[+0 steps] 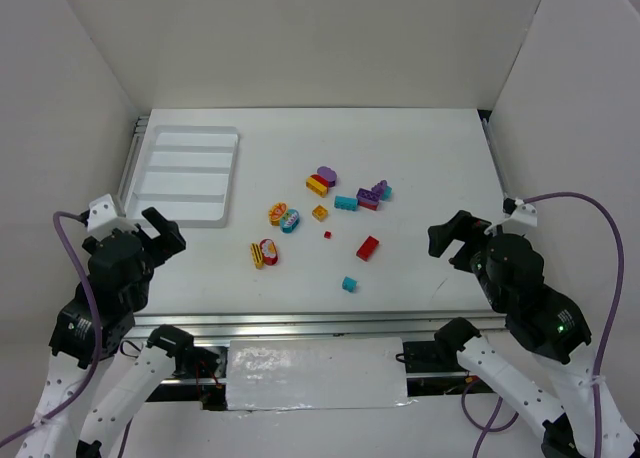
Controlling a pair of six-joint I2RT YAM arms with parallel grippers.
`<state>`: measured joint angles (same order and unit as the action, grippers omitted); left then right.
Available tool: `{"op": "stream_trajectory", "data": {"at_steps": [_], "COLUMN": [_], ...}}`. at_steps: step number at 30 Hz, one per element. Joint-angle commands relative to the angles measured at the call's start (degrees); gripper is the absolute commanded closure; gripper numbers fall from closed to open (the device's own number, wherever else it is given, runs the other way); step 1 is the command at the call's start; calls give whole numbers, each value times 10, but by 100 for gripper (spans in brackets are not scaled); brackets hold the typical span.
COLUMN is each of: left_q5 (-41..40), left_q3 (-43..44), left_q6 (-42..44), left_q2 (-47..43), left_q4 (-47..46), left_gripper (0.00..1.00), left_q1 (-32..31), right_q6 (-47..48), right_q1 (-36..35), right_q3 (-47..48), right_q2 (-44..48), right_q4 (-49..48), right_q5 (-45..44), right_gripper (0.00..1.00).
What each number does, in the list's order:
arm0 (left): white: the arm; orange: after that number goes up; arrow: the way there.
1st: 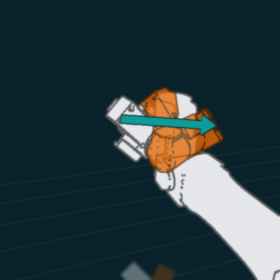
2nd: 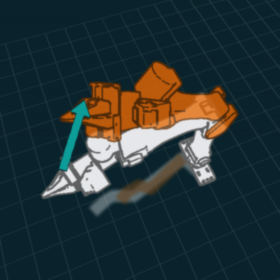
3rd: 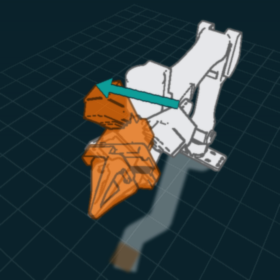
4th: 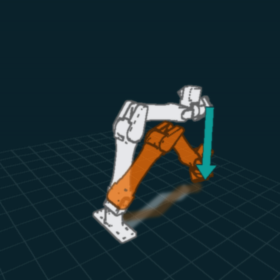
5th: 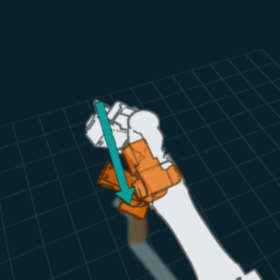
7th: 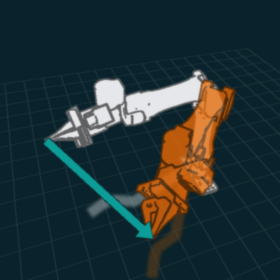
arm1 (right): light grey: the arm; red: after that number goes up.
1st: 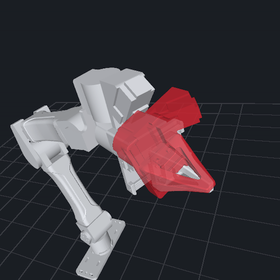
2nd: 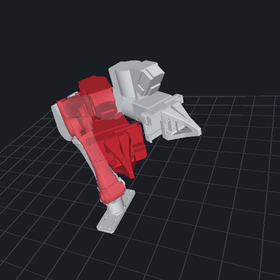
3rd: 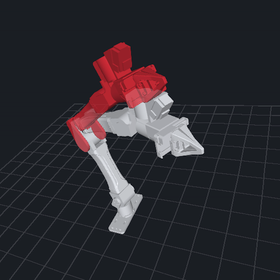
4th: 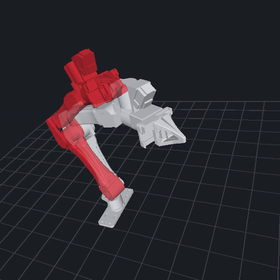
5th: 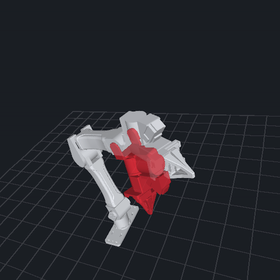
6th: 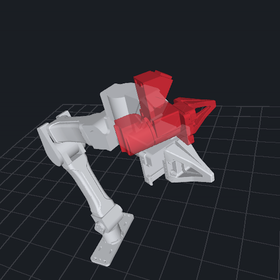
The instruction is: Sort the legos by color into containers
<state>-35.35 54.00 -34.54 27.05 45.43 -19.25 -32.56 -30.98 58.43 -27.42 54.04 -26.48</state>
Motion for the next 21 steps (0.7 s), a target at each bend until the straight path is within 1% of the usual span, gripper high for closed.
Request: {"op": "stream_trajectory", "data": {"at_steps": [1, 6, 8, 12, 14, 16, 18, 19, 20, 21], "left_q5": [13, 19, 20, 24, 28, 32, 34, 36, 38, 42], "left_q3": [-1, -4, -4, -4, -6, -6, -6, -6, -6, -9], "left_q6": [13, 17, 16, 19, 21, 23, 25, 25, 26, 26], "left_q2": [5, 8, 11, 13, 13, 15, 18, 20, 22, 23], "left_q4": [-29, -32, -32, -34, -37, -39, -39, -39, -39, -41], "left_gripper": [1, 0, 0, 1, 0, 0, 0, 1, 0, 1], "left_q1": [2, 3, 2, 3, 2, 2, 3, 3, 3, 2], "right_q6": [-10, -8, -8, -36, -47, -55, -83, -94, -100, -100], "right_q1": [-4, -3, -4, -3, -4, -2, -3, -4, -4, -5], "right_q3": [-3, -15, -19, -31, -45, -55, -60, -59, -56, -56], "right_q2": [11, 14, 7, -27, -66, -125, -178, -235, -262, -311], "right_q4": [-10, -26, -31, -43, -60, -70, -75, -76, -82, -101], "right_q5": [-18, -1, 11, 24, 58, 75, 59, 53, 59, 66], "right_gripper": [0, 0, 1, 0, 0, 1, 0, 0, 0, 0]}}
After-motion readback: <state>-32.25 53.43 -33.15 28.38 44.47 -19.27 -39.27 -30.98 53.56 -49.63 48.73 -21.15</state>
